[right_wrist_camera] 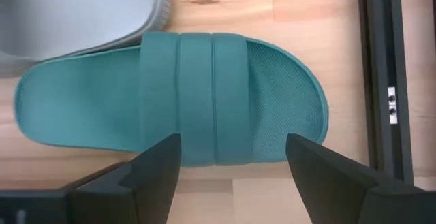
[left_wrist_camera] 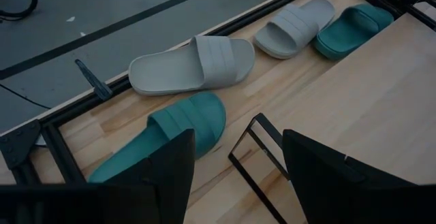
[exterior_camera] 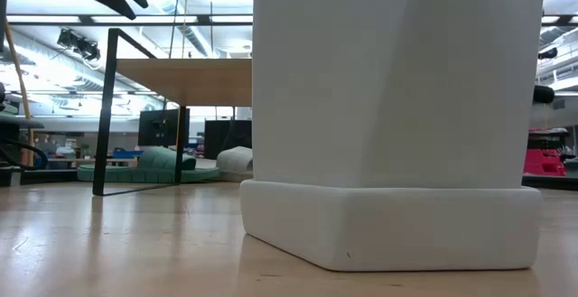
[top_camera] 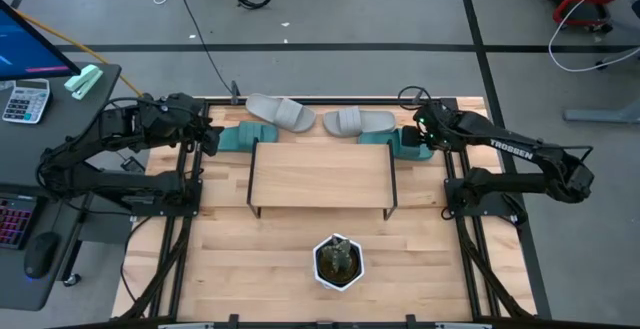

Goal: Pick and place slides into the shelf
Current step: Put the right green slipper on the shelf

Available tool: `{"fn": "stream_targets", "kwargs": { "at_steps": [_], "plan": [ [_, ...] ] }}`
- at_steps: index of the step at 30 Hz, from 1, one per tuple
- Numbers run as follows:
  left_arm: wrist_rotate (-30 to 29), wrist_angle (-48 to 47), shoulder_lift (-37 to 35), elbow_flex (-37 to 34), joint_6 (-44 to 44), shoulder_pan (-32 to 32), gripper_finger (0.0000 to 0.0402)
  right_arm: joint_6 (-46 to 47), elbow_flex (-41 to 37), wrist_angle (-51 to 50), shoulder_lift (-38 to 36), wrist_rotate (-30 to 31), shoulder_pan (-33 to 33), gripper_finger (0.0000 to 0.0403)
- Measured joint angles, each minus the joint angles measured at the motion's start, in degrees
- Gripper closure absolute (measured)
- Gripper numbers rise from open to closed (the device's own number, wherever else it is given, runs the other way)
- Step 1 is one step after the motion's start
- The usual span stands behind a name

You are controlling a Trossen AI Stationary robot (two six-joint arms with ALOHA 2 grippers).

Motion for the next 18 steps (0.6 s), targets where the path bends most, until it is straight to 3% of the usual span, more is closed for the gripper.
{"fn": "stream_targets", "kwargs": {
  "at_steps": [18],
  "plan": [
    [-0.02,-2.64,0.0,0.0,-0.09,0.0,0.0175,0.32,0.02,7.49,11.76,-0.31,-3.42,0.0133]
  ]
}}
